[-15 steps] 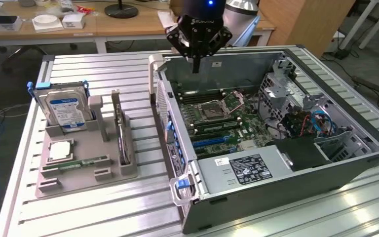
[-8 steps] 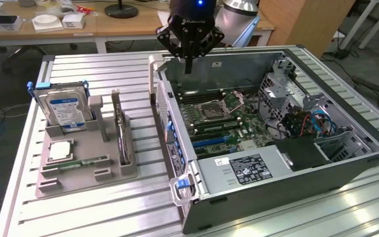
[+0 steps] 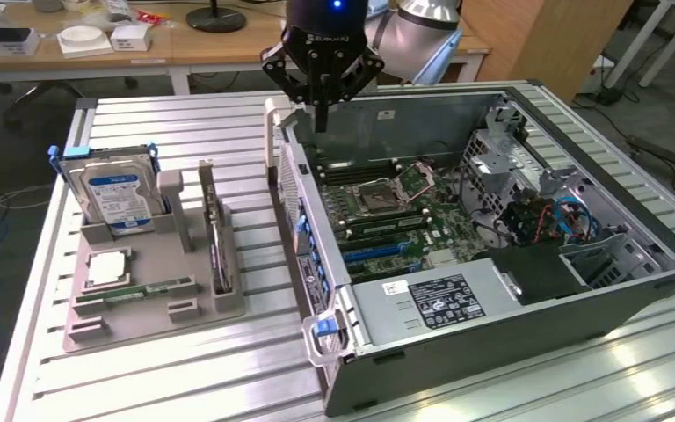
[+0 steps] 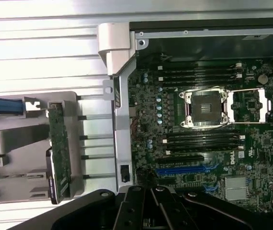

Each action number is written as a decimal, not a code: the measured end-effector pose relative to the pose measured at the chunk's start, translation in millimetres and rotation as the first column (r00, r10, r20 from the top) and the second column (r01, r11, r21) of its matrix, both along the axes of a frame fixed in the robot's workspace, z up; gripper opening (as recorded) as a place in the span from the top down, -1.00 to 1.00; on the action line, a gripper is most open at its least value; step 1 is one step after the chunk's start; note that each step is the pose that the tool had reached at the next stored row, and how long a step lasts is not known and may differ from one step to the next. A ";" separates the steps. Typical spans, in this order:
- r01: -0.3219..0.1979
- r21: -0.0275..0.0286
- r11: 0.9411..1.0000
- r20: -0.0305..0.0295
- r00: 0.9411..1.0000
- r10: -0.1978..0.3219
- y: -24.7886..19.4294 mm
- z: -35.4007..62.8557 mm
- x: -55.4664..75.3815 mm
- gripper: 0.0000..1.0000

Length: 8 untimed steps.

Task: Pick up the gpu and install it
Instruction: 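Reach for the gpu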

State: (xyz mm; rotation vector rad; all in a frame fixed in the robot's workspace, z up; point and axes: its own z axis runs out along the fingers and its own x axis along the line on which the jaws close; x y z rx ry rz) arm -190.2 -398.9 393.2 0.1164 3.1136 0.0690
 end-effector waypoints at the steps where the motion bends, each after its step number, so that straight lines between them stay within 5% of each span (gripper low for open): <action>1: 0.000 0.000 1.000 0.000 1.000 0.000 0.0 0.0 -2.7 0.80; 8: 0.000 0.000 1.000 0.000 1.000 0.000 0.0 0.1 -21.0 0.80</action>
